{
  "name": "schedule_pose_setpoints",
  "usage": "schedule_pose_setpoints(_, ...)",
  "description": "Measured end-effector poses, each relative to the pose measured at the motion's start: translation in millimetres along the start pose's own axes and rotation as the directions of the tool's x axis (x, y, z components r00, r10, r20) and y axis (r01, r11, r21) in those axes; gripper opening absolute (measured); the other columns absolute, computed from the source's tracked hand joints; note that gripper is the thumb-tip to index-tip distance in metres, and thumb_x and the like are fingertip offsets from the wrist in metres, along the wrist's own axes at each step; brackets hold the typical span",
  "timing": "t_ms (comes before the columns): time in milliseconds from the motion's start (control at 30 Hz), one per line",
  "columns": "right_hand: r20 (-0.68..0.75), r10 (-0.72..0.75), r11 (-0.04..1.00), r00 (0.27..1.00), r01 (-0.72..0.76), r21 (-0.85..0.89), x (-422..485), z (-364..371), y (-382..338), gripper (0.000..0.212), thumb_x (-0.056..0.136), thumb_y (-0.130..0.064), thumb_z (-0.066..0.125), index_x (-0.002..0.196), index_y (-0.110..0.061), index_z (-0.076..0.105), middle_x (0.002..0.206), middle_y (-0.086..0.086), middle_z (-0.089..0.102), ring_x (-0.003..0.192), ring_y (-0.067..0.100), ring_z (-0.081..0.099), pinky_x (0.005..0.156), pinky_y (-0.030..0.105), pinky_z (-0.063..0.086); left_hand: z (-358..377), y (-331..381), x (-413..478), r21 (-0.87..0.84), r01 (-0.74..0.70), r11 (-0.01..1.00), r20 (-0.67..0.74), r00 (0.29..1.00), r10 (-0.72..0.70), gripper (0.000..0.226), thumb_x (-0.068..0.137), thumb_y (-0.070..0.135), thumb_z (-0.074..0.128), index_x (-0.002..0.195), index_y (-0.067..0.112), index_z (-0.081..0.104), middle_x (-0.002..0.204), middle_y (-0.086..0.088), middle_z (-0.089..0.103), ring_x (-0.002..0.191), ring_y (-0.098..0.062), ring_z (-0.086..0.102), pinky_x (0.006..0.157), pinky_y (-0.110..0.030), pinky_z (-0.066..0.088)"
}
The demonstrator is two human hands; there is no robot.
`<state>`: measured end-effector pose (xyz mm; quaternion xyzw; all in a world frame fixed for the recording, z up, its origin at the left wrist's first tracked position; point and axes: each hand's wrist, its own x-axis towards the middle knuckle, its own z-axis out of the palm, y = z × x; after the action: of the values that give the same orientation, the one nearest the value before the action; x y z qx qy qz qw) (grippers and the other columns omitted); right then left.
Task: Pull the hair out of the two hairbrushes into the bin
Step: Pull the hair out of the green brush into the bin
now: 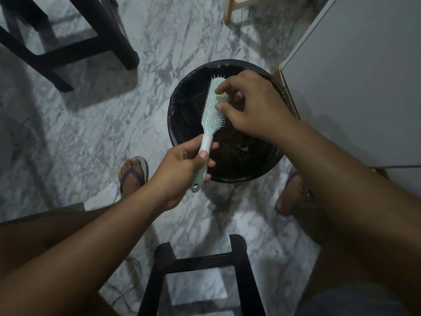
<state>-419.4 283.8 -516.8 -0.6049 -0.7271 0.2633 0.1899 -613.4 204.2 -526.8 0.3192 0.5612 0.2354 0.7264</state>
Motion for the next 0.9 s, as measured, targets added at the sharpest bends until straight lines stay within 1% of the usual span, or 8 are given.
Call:
schedule_pose_setpoints(67, 0.046, -0.033, 0.999, 0.998, 0.033, -0.013, -1, -1, -2, 0.036, 0.086, -0.041, 0.070, 0.122, -0.039, 0.064, 0.107, -0.006, 0.051, 0.093, 0.006, 0.053, 0.086, 0.039, 0.054, 0, 0, -1, 0.035, -0.012, 0.999, -0.014, 1.000, 0.012, 0.042, 0.104, 0.005, 0.048, 0.142, 0.021, 0.058, 0.122, 0.006, 0.071, 0.083, -0.009, 0.061, 0.071, -0.029, 0.054)
schedule_pose_setpoints(133, 0.073, -0.052, 0.998, 0.996, 0.054, -0.037, -1, -2, -2, 0.038, 0.087, -0.041, 0.071, 0.124, -0.043, 0.064, 0.105, -0.005, 0.048, 0.096, 0.009, 0.051, 0.085, 0.038, 0.053, -1, -1, -1, 0.078, -0.029, 0.997, -0.031, 0.999, 0.031, 0.043, 0.104, 0.005, 0.049, 0.142, 0.024, 0.057, 0.124, 0.007, 0.071, 0.082, -0.008, 0.061, 0.071, -0.030, 0.054)
schedule_pose_setpoints(267, -0.013, -0.038, 0.998, 0.999, 0.038, -0.044, 1, 1, -1, 0.019, 0.083, -0.040, 0.075, 0.101, -0.033, 0.077, 0.099, -0.008, 0.055, 0.097, 0.012, 0.055, 0.081, 0.044, 0.053, 0, -2, -4, 0.127, -0.058, 0.990, -0.018, 0.998, 0.061, 0.044, 0.104, 0.006, 0.050, 0.144, 0.024, 0.056, 0.126, 0.006, 0.071, 0.082, -0.008, 0.060, 0.072, -0.030, 0.053)
schedule_pose_setpoints(400, -0.145, -0.089, 0.992, 0.985, 0.075, -0.100, -1, 13, -5, 0.012, 0.088, -0.032, 0.070, 0.093, -0.023, 0.075, 0.098, -0.004, 0.062, 0.098, 0.019, 0.057, 0.078, 0.039, 0.052, 4, 4, -4, 0.038, -0.056, 0.998, -0.003, 0.998, 0.056, 0.041, 0.104, 0.006, 0.049, 0.142, 0.021, 0.058, 0.126, 0.002, 0.070, 0.080, -0.009, 0.058, 0.068, -0.028, 0.052)
schedule_pose_setpoints(533, -0.223, -0.079, 0.996, 0.972, 0.086, 0.025, 0, 13, -4, 0.012, 0.089, -0.025, 0.068, 0.091, -0.015, 0.074, 0.093, 0.000, 0.067, 0.089, 0.019, 0.062, 0.077, 0.036, 0.053, 5, 10, -2, -0.062, -0.030, 0.998, 0.028, 0.999, 0.032, 0.039, 0.104, 0.005, 0.049, 0.139, 0.017, 0.061, 0.119, 0.002, 0.070, 0.081, -0.011, 0.057, 0.068, -0.027, 0.052)
schedule_pose_setpoints(667, -0.319, 0.048, 0.963, 0.947, 0.041, 0.265, 5, -5, -4, 0.018, 0.096, -0.018, 0.061, 0.092, -0.004, 0.071, 0.083, -0.001, 0.073, 0.078, 0.007, 0.070, 0.077, 0.034, 0.057, 3, 6, -1, -0.092, 0.014, 0.996, 0.030, 0.999, -0.011, 0.035, 0.104, 0.005, 0.049, 0.135, 0.013, 0.063, 0.104, 0.004, 0.070, 0.084, -0.013, 0.057, 0.069, -0.029, 0.053)
schedule_pose_setpoints(800, -0.340, 0.115, 0.949, 0.933, -0.002, 0.315, 11, -22, 5, 0.016, 0.096, -0.018, 0.060, 0.099, -0.008, 0.073, 0.081, -0.007, 0.073, 0.080, 0.004, 0.072, 0.080, 0.036, 0.060, 1, 6, 0, -0.125, 0.019, 0.992, 0.007, 1.000, -0.019, 0.034, 0.104, 0.006, 0.050, 0.134, 0.014, 0.065, 0.123, 0.003, 0.072, 0.084, -0.010, 0.062, 0.071, -0.030, 0.056)
schedule_pose_setpoints(900, -0.245, 0.020, 0.974, 0.969, 0.036, 0.224, 5, -19, 3, 0.017, 0.094, -0.018, 0.061, 0.102, -0.014, 0.075, 0.084, -0.007, 0.073, 0.081, 0.004, 0.070, 0.080, 0.033, 0.058, -1, 10, 2, -0.152, 0.007, 0.988, -0.003, 1.000, -0.007, 0.034, 0.104, 0.007, 0.050, 0.135, 0.014, 0.063, 0.129, 0.004, 0.071, 0.081, -0.008, 0.063, 0.069, -0.031, 0.056)
